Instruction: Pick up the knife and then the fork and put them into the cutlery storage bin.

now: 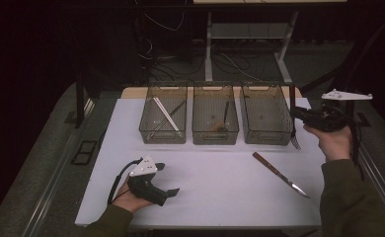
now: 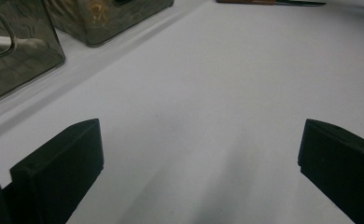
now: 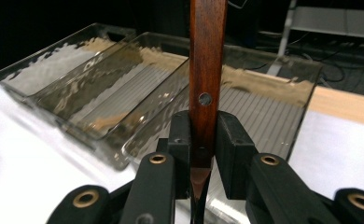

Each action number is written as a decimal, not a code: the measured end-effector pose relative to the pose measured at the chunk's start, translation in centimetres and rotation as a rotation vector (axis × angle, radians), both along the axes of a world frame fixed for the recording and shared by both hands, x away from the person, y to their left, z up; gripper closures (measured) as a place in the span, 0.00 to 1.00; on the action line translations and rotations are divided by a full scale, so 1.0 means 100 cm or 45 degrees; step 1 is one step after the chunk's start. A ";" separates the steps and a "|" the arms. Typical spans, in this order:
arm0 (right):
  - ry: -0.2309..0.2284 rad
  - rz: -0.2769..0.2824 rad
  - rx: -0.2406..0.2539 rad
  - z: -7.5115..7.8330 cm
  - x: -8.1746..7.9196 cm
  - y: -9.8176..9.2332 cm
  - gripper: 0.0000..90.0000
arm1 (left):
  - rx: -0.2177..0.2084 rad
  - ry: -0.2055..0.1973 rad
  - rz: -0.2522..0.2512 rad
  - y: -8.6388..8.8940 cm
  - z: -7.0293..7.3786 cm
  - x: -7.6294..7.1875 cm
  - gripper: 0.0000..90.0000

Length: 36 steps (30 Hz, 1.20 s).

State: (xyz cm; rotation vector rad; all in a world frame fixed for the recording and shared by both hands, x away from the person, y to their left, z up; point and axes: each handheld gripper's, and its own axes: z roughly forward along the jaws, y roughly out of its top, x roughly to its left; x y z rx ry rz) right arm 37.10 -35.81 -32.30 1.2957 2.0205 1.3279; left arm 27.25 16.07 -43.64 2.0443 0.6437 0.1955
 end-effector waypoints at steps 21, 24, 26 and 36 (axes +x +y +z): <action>0.010 -0.113 -0.072 0.008 0.065 0.016 0.86 | -0.011 -0.003 -0.002 0.001 0.001 -0.001 0.00; 0.019 -0.124 -0.088 0.003 0.074 0.018 0.86 | -0.015 -0.003 -0.002 0.000 0.001 -0.001 0.00; 0.030 -0.126 -0.100 -0.001 0.079 0.019 0.86 | -0.016 -0.006 -0.007 0.000 0.002 -0.001 0.00; 0.110 -0.133 -0.176 -0.028 0.096 0.032 0.86 | -0.020 -0.005 -0.010 0.000 0.001 -0.002 0.00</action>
